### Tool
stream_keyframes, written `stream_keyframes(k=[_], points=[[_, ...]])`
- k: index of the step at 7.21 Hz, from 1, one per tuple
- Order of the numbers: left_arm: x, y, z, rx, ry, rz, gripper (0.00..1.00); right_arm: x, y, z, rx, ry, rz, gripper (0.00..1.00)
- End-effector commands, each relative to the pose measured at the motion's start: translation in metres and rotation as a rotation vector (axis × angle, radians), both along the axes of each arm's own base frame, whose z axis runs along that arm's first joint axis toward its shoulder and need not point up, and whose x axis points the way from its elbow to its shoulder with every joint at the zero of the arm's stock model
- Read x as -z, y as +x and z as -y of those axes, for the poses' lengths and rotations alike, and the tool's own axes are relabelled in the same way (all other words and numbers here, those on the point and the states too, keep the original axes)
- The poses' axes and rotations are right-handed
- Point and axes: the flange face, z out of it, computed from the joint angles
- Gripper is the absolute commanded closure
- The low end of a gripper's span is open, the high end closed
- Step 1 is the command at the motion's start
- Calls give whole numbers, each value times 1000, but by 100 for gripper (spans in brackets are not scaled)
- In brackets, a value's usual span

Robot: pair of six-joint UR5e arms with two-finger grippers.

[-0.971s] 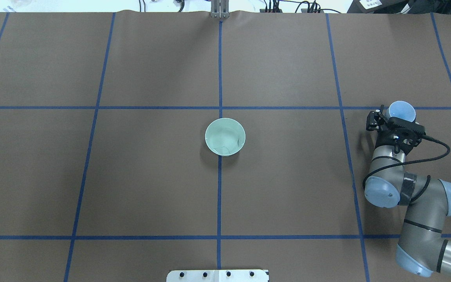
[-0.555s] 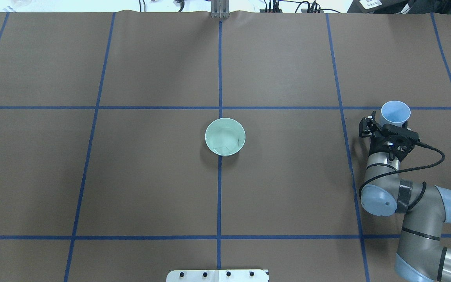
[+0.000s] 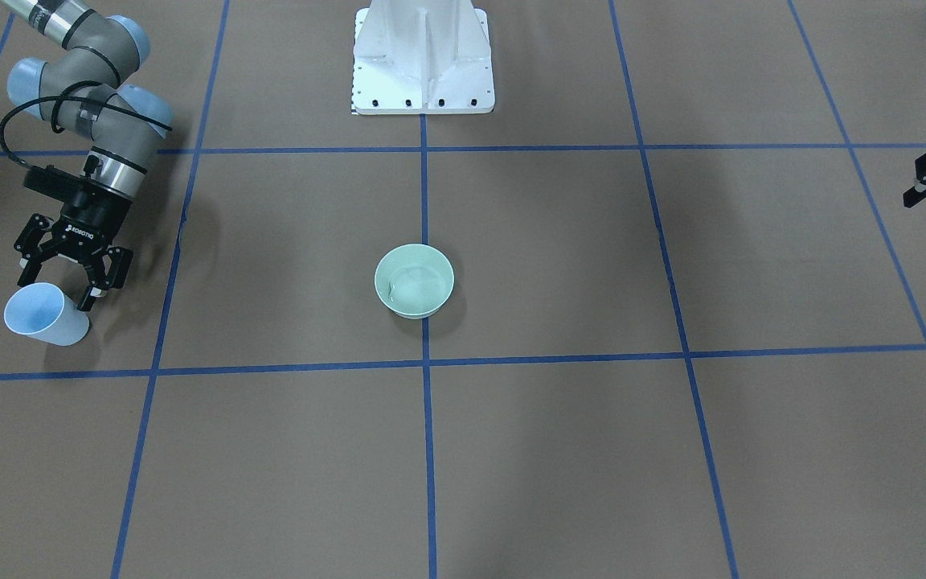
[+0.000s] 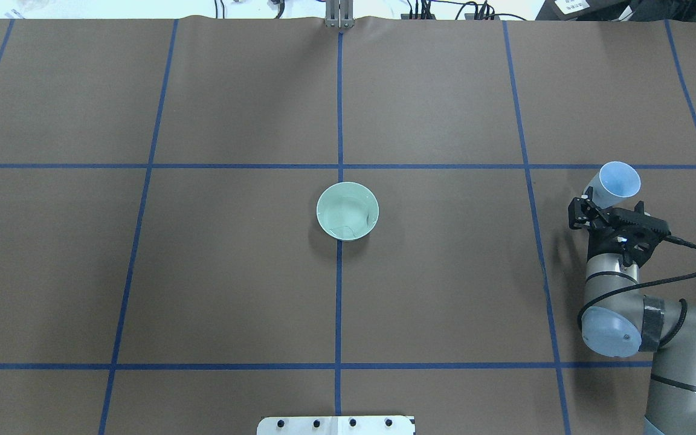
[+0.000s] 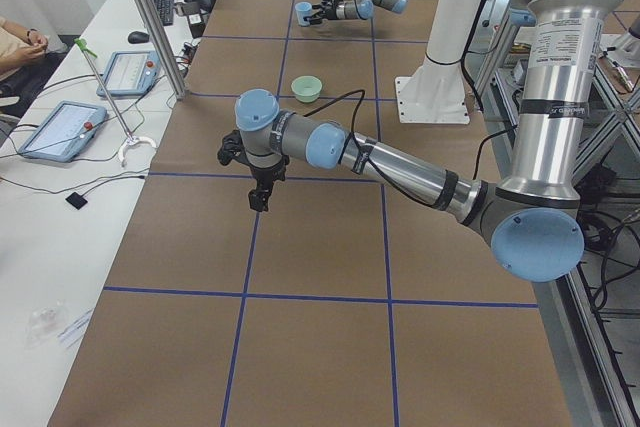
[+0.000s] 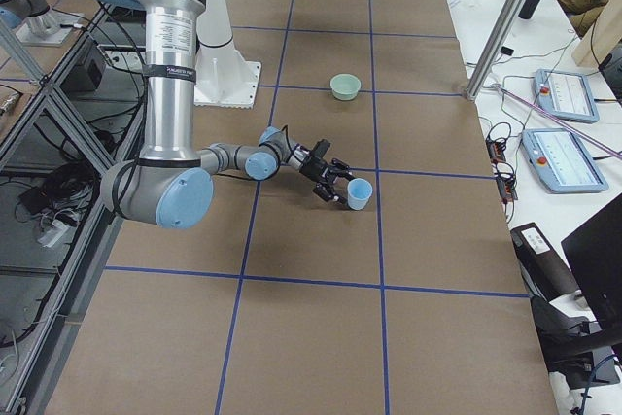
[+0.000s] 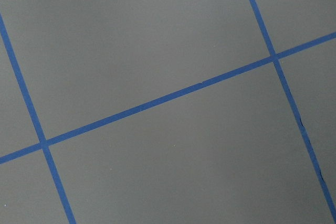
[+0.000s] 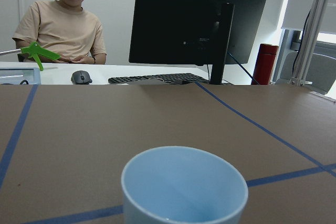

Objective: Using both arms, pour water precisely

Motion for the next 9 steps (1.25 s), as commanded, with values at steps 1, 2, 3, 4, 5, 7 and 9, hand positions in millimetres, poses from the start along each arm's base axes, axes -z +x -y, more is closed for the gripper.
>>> stream_keyframes(k=[1, 2, 3, 4, 5, 7, 9], points=[[2, 0, 1, -1, 4, -2, 0, 13, -4, -17, 37, 7, 24, 0], [2, 0, 1, 0, 4, 0, 0, 31, -9, -26, 60, 18, 57, 0], [2, 0, 1, 0, 4, 0, 0, 52, -12, -34, 83, 24, 93, 0], [2, 0, 1, 0, 4, 0, 0, 77, -12, -38, 112, 7, 143, 0], [2, 0, 1, 1, 4, 0, 0, 102, -9, -40, 168, -7, 140, 0], [4, 0, 2, 3, 6, -1, 0, 134, -4, -29, 294, -70, 110, 0], [41, 2, 8, 111, -55, -29, 0, 171, 15, 27, 356, -127, 134, 0]])
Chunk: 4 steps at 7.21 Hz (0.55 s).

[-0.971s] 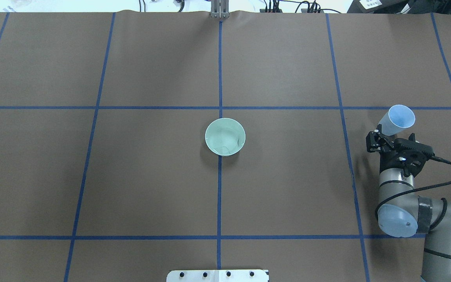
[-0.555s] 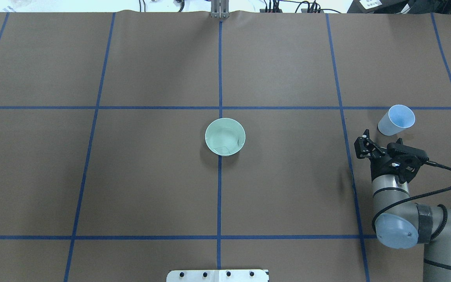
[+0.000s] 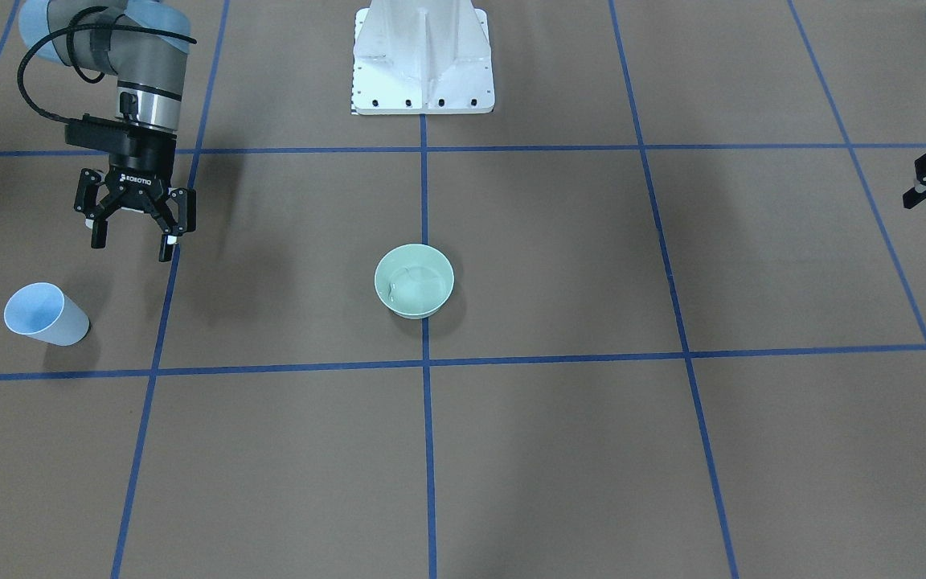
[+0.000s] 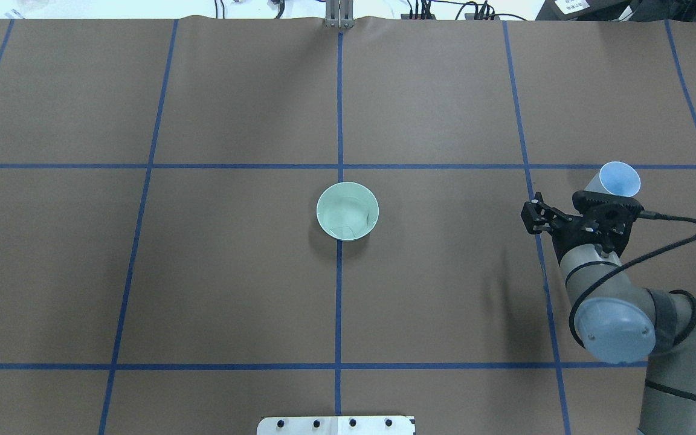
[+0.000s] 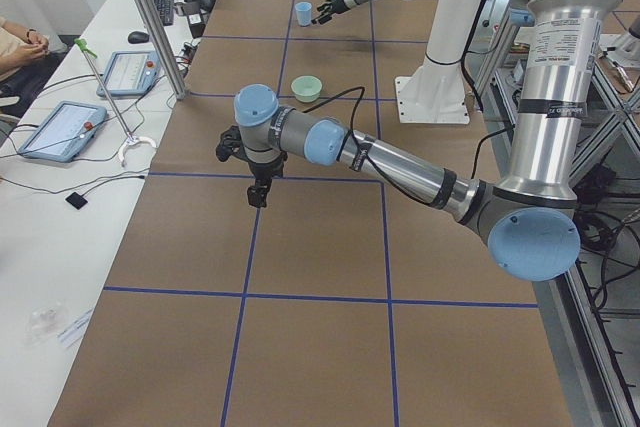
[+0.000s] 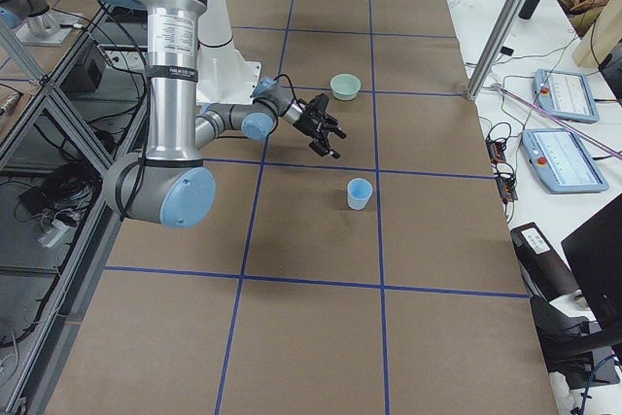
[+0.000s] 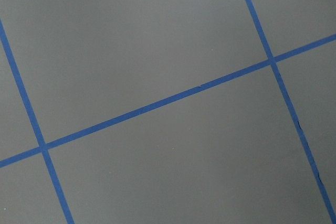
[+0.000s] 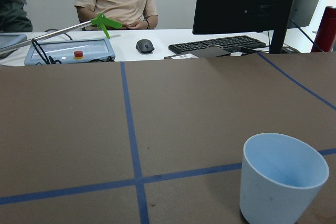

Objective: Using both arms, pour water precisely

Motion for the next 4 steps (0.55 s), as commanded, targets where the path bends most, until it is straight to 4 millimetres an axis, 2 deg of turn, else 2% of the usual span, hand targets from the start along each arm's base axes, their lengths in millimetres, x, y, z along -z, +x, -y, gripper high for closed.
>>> stream_keyframes(k=[1, 2, 4], points=[[43, 6, 13, 96, -47, -32, 0, 33, 38, 62, 110, -54, -13, 0], [66, 16, 22, 125, -66, -50, 0, 32, 68, 86, 184, -97, -26, 0], [118, 85, 34, 133, -138, -83, 0, 27, 148, 138, 350, -141, -65, 0]])
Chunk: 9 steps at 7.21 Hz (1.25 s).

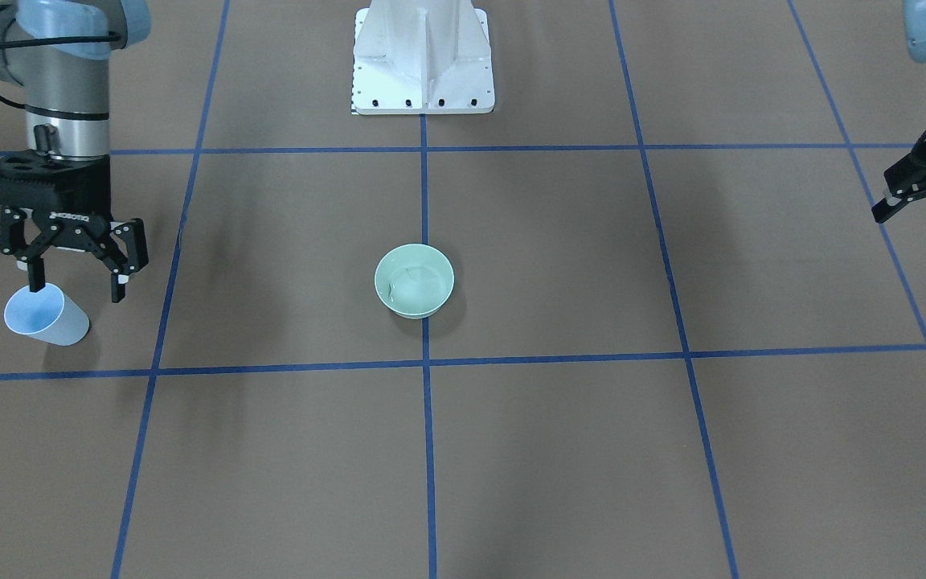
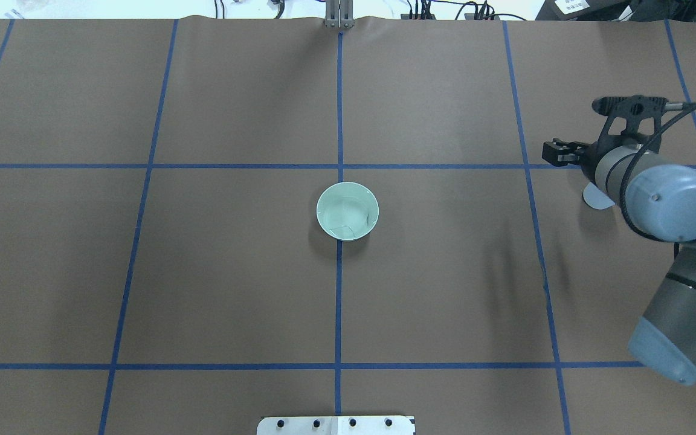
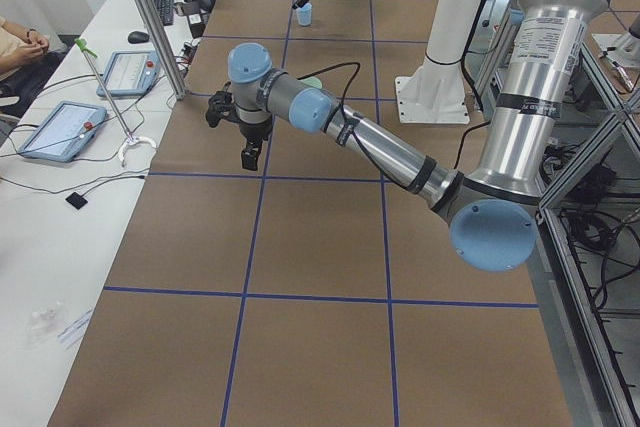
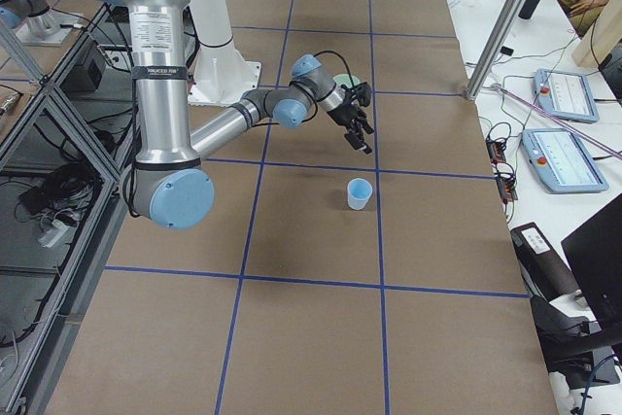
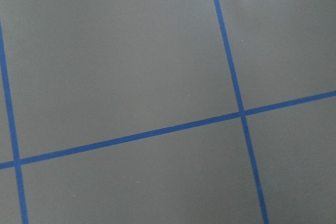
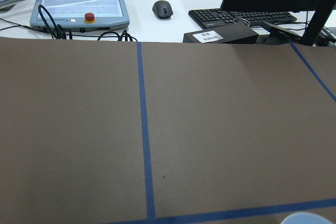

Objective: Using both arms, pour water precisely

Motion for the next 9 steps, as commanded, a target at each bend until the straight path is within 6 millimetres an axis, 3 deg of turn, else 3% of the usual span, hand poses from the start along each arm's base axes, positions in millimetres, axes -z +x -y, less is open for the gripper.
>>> stream_keyframes(k=[1, 2, 4, 5, 6, 7, 9], points=[[62, 82, 9, 22, -57, -14, 0, -19, 97, 59, 207, -44, -27, 0], [85, 125, 7, 37, -76, 1, 0, -41, 146, 78, 282, -45, -64, 0], [127, 196, 8, 53, -110, 3, 0, -81, 241, 118, 439, -61, 23, 0], [144, 238, 4, 68, -117, 24, 0, -120, 282, 127, 501, -70, 50, 0], [160, 279, 0, 74, -131, 37, 0, -159, 307, 129, 553, -75, 14, 0], [177, 320, -3, 85, -143, 54, 0, -185, 322, 125, 610, -124, -13, 0], [191, 381, -17, 57, -157, 79, 0, -199, 359, 119, 712, -269, -10, 0]])
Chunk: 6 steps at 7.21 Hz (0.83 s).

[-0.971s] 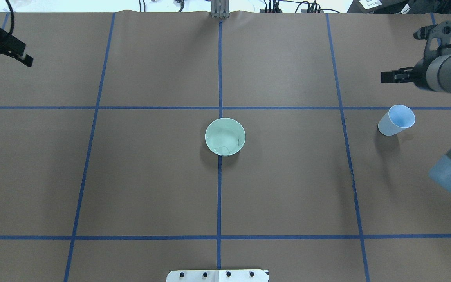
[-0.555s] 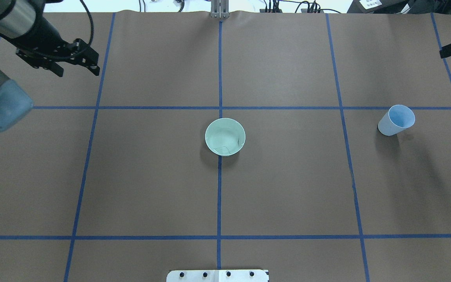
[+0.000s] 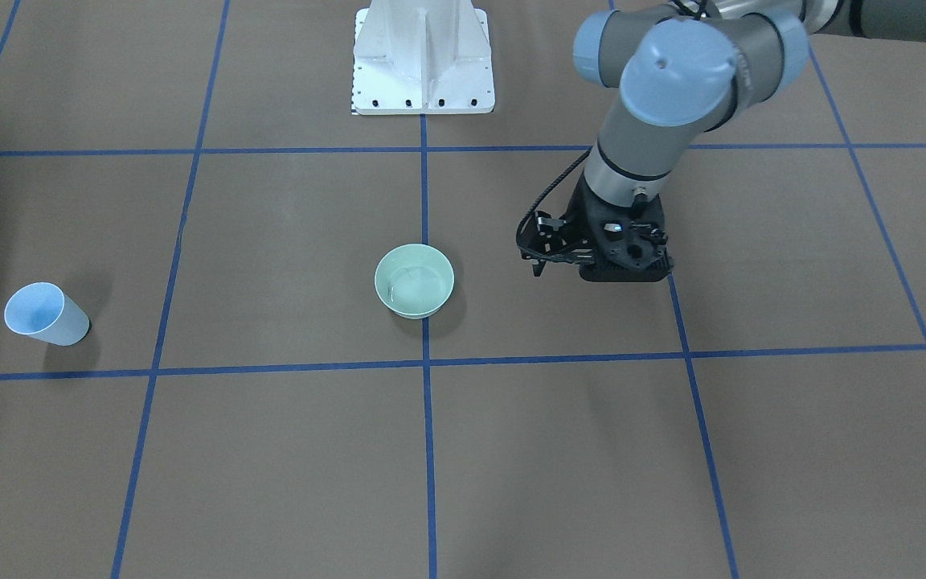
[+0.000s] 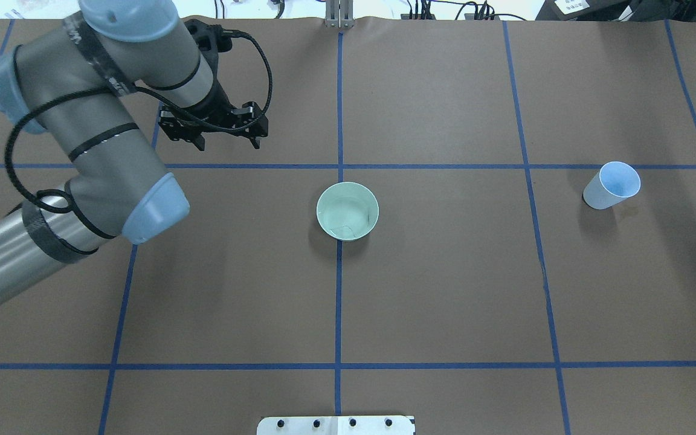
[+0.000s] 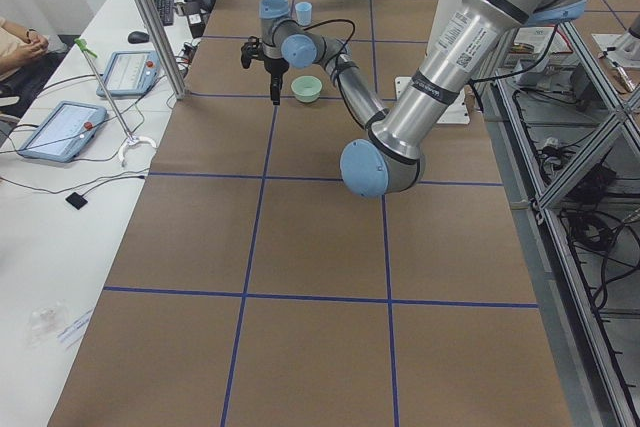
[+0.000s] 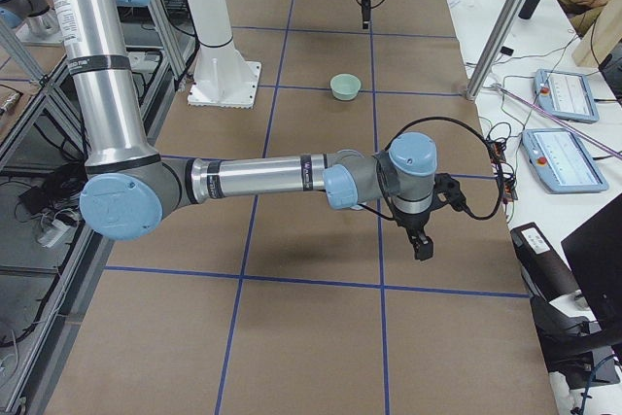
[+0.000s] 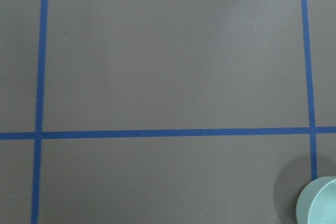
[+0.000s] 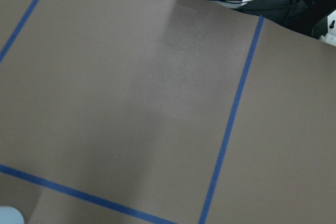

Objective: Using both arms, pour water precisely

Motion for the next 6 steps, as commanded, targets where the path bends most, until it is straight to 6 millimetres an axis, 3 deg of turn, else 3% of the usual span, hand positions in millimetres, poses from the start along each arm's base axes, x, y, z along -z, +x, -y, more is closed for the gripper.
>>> stream_keyframes(k=[1, 2, 4, 6], points=[[9, 62, -14, -15, -5, 43, 0, -21, 42, -17, 52, -128, 13, 0], [1, 92, -26, -3, 10, 57, 0, -32, 44, -28, 46, -152, 44, 0], [-9, 151, -34, 17, -41, 10, 0, -36, 44, -33, 45, -152, 44, 0], [6, 172, -28, 26, -53, -5, 9, -36, 45, -34, 43, -152, 43, 0]])
